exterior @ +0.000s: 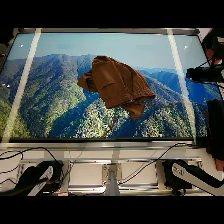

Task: Fold the clothes and pants, and hang the long-sleeved shirts on hangers.

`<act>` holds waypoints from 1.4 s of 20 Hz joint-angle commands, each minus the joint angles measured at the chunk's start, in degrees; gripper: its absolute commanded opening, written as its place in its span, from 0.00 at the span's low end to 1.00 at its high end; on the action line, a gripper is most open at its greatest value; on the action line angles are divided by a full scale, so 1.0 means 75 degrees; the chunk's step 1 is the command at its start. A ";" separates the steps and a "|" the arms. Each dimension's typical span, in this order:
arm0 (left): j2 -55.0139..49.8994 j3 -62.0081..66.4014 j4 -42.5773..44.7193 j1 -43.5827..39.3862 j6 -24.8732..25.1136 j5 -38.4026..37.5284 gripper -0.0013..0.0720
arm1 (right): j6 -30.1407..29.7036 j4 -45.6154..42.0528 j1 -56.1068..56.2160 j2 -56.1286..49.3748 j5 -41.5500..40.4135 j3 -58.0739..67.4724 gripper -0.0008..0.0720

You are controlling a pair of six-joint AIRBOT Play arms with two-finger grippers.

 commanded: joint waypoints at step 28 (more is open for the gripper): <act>0.0000 0.0000 0.0513 0.0009 -0.0023 0.0583 0.05 | -0.0533 0.7335 0.4628 -0.3168 -0.1376 -0.1906 0.74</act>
